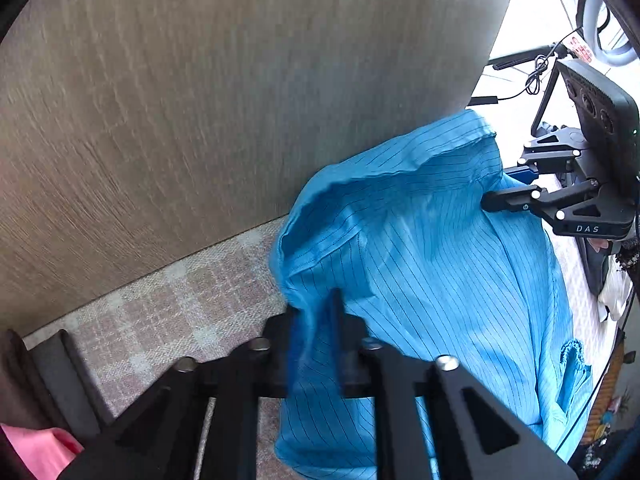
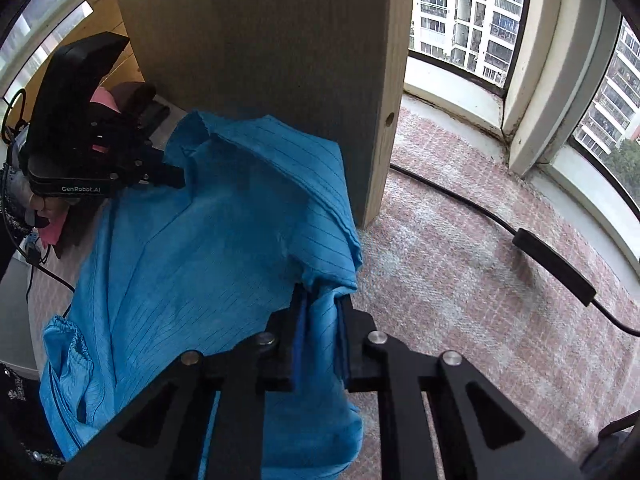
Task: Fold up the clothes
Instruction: 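Grasp the coat collar with both tools and fold it toward the hem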
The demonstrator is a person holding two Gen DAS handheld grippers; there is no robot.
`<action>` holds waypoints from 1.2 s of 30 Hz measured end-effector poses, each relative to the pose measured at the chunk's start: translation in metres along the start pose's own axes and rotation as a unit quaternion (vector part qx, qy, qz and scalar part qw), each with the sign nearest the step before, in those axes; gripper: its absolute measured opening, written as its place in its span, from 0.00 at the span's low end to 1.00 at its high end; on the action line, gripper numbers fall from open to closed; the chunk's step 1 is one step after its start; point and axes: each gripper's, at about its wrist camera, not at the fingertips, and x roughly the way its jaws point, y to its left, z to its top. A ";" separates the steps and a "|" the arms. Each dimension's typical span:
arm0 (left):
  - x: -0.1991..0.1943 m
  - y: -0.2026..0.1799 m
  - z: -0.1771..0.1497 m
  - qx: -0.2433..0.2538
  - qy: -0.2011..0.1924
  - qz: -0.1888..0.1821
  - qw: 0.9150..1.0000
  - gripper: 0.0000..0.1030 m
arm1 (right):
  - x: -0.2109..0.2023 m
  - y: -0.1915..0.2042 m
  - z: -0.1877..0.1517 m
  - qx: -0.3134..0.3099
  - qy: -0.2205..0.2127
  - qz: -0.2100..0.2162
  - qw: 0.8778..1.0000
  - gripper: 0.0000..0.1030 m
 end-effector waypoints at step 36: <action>-0.126 -0.176 -0.327 0.012 -0.006 -0.108 0.994 0.04 | -0.111 0.224 -0.359 0.207 -0.061 -0.010 0.976 0.06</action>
